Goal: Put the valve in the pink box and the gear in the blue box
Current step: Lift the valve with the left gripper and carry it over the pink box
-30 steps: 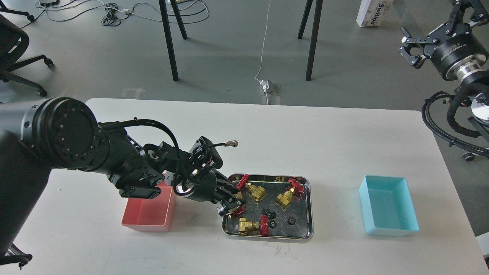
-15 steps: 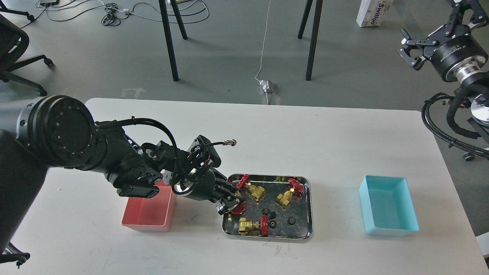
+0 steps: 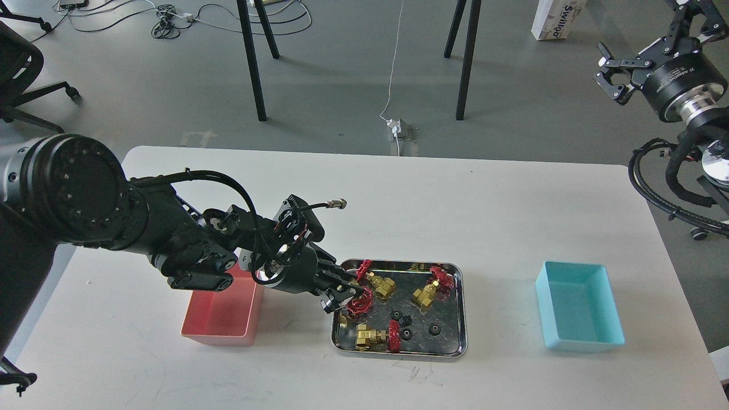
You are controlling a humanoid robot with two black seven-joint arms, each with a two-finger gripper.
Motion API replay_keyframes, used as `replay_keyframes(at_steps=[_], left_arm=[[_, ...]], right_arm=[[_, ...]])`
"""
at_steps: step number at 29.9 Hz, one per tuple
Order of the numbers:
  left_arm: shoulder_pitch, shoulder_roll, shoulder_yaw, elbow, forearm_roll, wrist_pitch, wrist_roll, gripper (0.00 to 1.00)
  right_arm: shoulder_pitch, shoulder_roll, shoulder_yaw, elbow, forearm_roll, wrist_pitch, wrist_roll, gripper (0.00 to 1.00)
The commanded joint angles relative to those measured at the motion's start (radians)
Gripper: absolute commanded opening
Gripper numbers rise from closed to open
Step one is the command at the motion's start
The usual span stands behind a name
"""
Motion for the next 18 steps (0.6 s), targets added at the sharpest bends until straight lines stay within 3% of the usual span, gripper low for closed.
replay_keyframes(at_steps=[1, 13, 15, 18], left_arm=[[-0.021, 0.011, 0.0, -0.027, 0.0, 0.0, 0.0, 0.26], [-0.125, 0.089, -0.001, -0.145, 0.005, 0.001, 0.0, 0.25], [-0.161, 0.126, -0.003, -0.177, 0.005, 0.018, 0.0, 0.25], [-0.208, 0.189, -0.003, -0.208, 0.005, 0.06, 0.0, 0.25]], right_arm=[[0.0, 0.0, 0.0, -0.002, 0.0, 0.0, 0.0, 0.99], [0.003, 0.014, 0.003, -0.002, -0.001, -0.028, 0.0, 0.99], [0.009, 0.012, 0.001, 0.018, 0.002, -0.063, 0.0, 0.99], [0.073, 0.012, 0.0, 0.063, 0.0, -0.197, -0.008, 0.99]])
